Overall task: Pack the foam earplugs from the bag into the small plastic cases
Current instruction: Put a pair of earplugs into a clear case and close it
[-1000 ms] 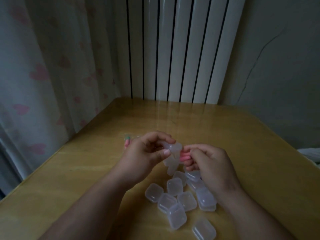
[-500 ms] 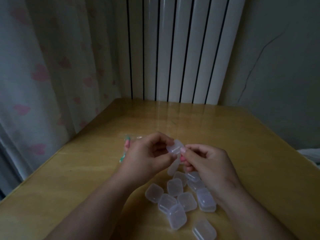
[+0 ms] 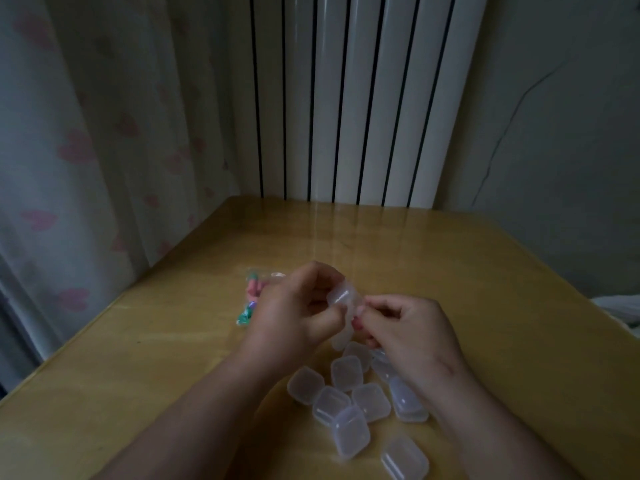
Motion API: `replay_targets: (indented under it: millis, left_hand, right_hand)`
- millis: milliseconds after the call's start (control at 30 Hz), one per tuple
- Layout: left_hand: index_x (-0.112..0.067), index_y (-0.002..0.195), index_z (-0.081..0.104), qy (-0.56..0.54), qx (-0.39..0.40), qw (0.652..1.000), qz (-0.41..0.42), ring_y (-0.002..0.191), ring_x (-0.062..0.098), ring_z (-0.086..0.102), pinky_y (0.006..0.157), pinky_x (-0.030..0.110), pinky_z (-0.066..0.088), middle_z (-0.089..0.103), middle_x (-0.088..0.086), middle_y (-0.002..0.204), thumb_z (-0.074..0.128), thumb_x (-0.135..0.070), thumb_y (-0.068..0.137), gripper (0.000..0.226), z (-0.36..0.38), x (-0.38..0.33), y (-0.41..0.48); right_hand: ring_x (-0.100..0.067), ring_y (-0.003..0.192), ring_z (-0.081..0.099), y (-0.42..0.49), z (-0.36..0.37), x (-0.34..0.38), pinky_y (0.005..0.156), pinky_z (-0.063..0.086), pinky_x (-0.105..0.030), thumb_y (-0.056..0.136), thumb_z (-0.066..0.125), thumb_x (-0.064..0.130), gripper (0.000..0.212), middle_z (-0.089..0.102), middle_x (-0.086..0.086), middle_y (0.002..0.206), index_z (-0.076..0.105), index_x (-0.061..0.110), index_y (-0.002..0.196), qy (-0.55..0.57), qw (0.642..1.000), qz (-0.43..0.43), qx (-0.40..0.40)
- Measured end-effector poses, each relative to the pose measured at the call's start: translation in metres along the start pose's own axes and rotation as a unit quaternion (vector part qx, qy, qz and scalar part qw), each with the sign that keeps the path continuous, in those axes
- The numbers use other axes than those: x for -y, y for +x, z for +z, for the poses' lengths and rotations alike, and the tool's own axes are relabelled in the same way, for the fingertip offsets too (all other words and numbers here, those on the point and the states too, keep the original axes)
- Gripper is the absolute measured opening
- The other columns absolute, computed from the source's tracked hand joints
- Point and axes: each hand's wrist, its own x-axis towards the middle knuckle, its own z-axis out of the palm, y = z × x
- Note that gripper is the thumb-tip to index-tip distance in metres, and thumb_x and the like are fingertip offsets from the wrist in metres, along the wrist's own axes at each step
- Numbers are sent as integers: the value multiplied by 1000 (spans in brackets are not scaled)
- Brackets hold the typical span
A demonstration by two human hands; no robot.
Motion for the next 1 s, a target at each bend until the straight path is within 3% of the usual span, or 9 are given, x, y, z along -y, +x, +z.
replay_targets:
  millis: [100, 200, 267, 367, 500, 667, 767, 867, 1000]
  left_hand:
    - [-42, 101, 64, -82, -19, 996, -40, 90, 16, 72, 78, 36, 58, 75, 2, 92, 65, -22, 89, 23, -1, -4, 1]
    - [-32, 111, 63, -126, -32, 990, -62, 83, 27, 73, 77, 45, 60, 71, 9, 89, 42, -3, 101, 37, -5, -7, 1]
    - [-28, 110, 65, -122, -17, 990, -74, 79, 30, 71, 71, 42, 61, 68, 14, 93, 35, 5, 99, 46, -8, -9, 1]
    - [-19, 97, 71, -116, 19, 986, -115, 81, 23, 72, 70, 33, 59, 69, 11, 99, 49, 10, 92, 37, -10, -10, 1]
    - [-32, 97, 70, -1, 36, 995, -97, 87, 7, 70, 81, 31, 57, 73, -11, 95, 82, -5, 74, 37, -8, -7, 0]
    - [-37, 94, 67, 40, -4, 995, -91, 81, -9, 64, 69, 8, 49, 71, -17, 89, 84, -13, 74, 36, -4, -11, 1]
    - [-37, 96, 67, 47, 2, 995, -92, 82, -10, 64, 69, 8, 49, 70, -17, 90, 85, -15, 74, 36, -4, -13, 0]
    - [-34, 96, 68, 25, 11, 995, -96, 82, -6, 66, 69, 10, 52, 71, -13, 88, 85, -13, 73, 36, -3, -15, -1]
    - [-29, 96, 69, -21, 21, 993, -113, 83, 2, 69, 75, 21, 58, 73, -12, 88, 84, -7, 72, 37, -4, -15, -1]
  right_hand:
    - [-9, 54, 60, 4, -2, -1, 60, 51, -30, 82, 70, 15, 13, 70, 1, 60, 76, 15, 70, 11, 1000, 10, -11]
    - [-7, 58, 61, 4, -4, 0, 62, 53, -25, 82, 71, 13, 9, 72, -1, 66, 76, 17, 76, 56, 998, 15, 13]
    - [-5, 61, 64, 4, -3, -1, 63, 54, -22, 83, 71, 12, 8, 73, -1, 68, 76, 18, 83, 65, 998, 3, 20]
    - [-5, 62, 65, 6, -3, -6, 62, 55, -19, 87, 68, 7, 11, 73, 0, 68, 74, 17, 88, 59, 998, -11, 10]
    - [-10, 63, 70, 10, -7, -8, 64, 58, -23, 87, 68, 6, 12, 74, 2, 70, 74, 14, 92, 60, 998, -23, -18]
    - [-9, 78, 73, 8, -11, 0, 65, 56, -19, 87, 63, -4, 15, 75, -3, 82, 65, 11, 88, 124, 986, -101, -52]
    - [-7, 80, 72, 3, -3, -3, 68, 57, -22, 86, 67, 2, 21, 74, 7, 84, 65, 22, 84, 64, 988, -136, -37]
    - [2, 71, 63, 2, -2, -4, 63, 50, -12, 84, 73, 17, 21, 68, 24, 81, 63, 35, 82, -62, 980, -179, -55]
    - [5, 60, 51, 0, -4, -4, 52, 37, -8, 84, 73, 28, 8, 53, 37, 63, 67, 31, 80, -151, 963, -220, -47]
